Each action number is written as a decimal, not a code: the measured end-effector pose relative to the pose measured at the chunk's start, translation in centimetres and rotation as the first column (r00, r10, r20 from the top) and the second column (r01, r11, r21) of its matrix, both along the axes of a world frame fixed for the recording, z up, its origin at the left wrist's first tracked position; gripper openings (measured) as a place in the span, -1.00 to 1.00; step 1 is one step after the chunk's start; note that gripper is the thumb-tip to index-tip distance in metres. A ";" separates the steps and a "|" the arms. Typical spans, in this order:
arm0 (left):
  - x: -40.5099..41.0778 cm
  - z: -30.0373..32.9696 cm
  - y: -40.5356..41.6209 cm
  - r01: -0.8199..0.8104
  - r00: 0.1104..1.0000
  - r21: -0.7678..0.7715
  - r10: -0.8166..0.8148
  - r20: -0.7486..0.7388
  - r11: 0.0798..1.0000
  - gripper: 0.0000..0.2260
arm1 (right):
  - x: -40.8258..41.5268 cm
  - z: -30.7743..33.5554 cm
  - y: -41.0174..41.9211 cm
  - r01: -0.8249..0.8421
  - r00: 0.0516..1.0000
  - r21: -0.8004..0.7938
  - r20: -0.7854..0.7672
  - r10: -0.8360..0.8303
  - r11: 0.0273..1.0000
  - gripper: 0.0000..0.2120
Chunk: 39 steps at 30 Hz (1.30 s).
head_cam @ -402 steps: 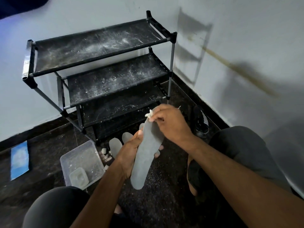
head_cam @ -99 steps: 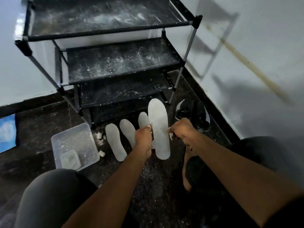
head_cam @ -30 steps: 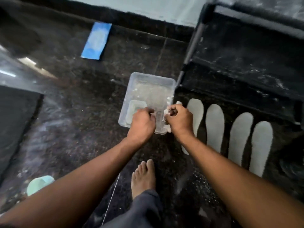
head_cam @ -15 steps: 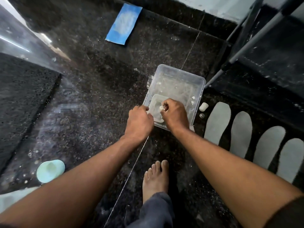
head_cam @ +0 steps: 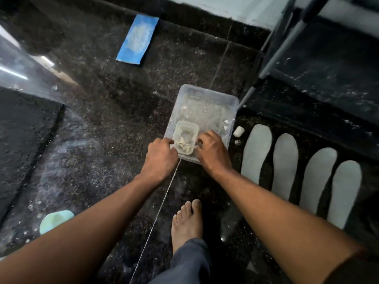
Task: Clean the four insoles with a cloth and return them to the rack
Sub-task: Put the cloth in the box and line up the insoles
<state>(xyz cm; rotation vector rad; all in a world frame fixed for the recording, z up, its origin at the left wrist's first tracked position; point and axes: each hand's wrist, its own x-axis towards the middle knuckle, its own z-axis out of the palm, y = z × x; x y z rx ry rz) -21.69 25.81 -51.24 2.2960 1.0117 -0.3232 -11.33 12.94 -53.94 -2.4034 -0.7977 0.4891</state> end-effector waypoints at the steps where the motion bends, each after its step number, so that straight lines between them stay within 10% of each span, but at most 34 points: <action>1: 0.1 0.6 -0.7 0.039 0.999 0.007 -0.040 0.011 0.999 -0.67 | 0.1 0.4 -1.3 0.015 1.000 0.004 -0.001 -0.015 1.000 -0.93; 15: 8.5 2.4 -15.2 0.278 0.959 -0.151 -0.265 0.097 0.949 -0.79 | 3.5 2.3 -23.5 0.488 0.867 -0.160 -0.018 -0.497 0.858 -0.93; 39: 15.3 -5.2 -18.6 0.226 0.969 -0.013 -0.226 -0.101 0.974 -0.85 | 7.2 -5.0 -26.4 0.720 0.646 -0.266 -0.078 -0.759 0.641 -0.78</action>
